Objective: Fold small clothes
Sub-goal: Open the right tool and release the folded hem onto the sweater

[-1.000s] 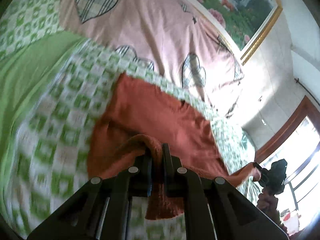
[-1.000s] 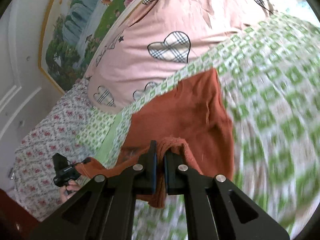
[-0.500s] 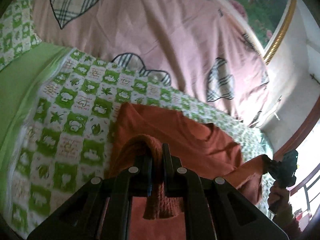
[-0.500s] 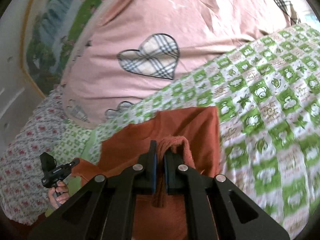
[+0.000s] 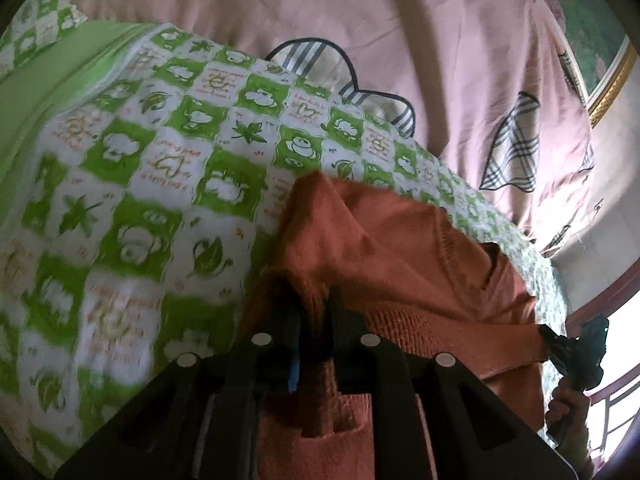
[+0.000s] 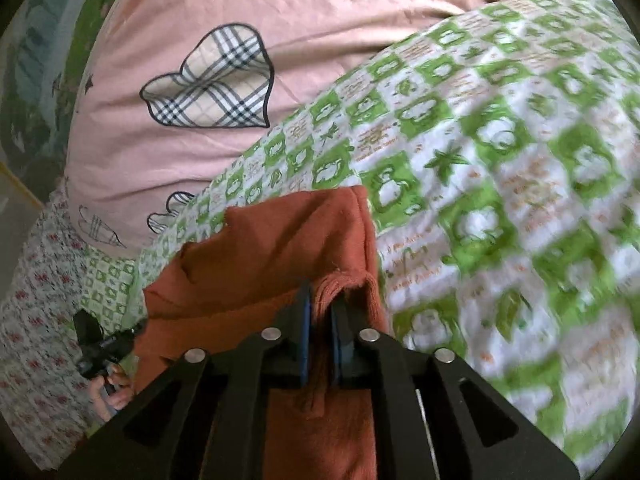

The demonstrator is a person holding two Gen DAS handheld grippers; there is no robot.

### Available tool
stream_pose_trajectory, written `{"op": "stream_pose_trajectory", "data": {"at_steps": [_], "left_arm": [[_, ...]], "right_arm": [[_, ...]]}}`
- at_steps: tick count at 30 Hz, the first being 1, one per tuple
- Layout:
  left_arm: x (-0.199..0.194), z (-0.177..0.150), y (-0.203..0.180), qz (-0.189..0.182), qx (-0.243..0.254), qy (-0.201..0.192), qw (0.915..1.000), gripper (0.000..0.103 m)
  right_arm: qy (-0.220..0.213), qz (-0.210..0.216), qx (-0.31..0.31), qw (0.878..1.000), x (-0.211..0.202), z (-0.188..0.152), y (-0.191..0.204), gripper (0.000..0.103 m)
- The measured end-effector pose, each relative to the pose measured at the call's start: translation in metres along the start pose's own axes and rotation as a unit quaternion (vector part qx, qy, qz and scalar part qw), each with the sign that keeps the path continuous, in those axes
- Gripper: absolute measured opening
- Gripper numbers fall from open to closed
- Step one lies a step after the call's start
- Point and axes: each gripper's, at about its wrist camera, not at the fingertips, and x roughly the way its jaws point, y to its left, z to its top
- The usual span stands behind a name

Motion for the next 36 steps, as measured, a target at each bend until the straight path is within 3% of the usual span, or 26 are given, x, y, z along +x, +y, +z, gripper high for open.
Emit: {"op": "stream_pose_trajectory", "data": {"at_steps": [2,5,8,12,15,18,23,26,30,33,36], "left_arm": [[-0.018,-0.015,-0.007,-0.009,0.010,-0.001,0.9999,0.031],[-0.041,-0.052,-0.031,-0.042,0.038,0.014,0.9983,0.035],[-0.032,-0.086,-0.063,-0.075,0.081,0.064,0.9918,0.035],[-0.003,-0.105,-0.100,-0.055,0.139,0.098,0.9838,0.035],[0.012,-0.096,-0.107,-0.056,0.149,0.111,0.9810,0.038],[0.023,-0.077,-0.108,-0.047,0.156,0.116,0.9799,0.034],[0.045,-0.021,-0.099,-0.020,0.159,0.109,0.9811,0.028],[0.050,0.018,-0.089,0.056,0.151,0.069,0.9845,0.031],[0.048,0.062,-0.052,0.052,0.067,0.036,0.9958,0.030],[0.036,0.063,-0.043,0.040,0.044,0.021,0.9980,0.030],[0.017,0.043,-0.043,0.042,0.044,0.013,0.9981,0.032]], "right_arm": [[-0.022,-0.026,-0.012,0.999,-0.019,-0.008,0.006,0.028],[-0.042,-0.028,-0.050,0.997,-0.045,-0.030,0.026,0.028],[0.013,0.008,-0.122,0.992,-0.034,-0.063,0.063,0.028],[0.095,0.026,-0.220,0.970,0.006,-0.101,0.106,0.028],[0.134,-0.001,-0.260,0.956,0.035,-0.107,0.118,0.028],[0.143,-0.037,-0.276,0.950,0.053,-0.099,0.115,0.024],[0.091,-0.090,-0.226,0.966,0.065,-0.046,0.097,0.022],[0.028,-0.134,-0.190,0.972,0.058,-0.010,0.083,0.023],[-0.011,-0.147,-0.112,0.983,0.045,0.018,0.049,0.022],[-0.026,-0.141,-0.103,0.984,0.029,0.014,0.049,0.024],[-0.031,-0.115,-0.113,0.986,0.007,-0.007,0.057,0.025]]}}
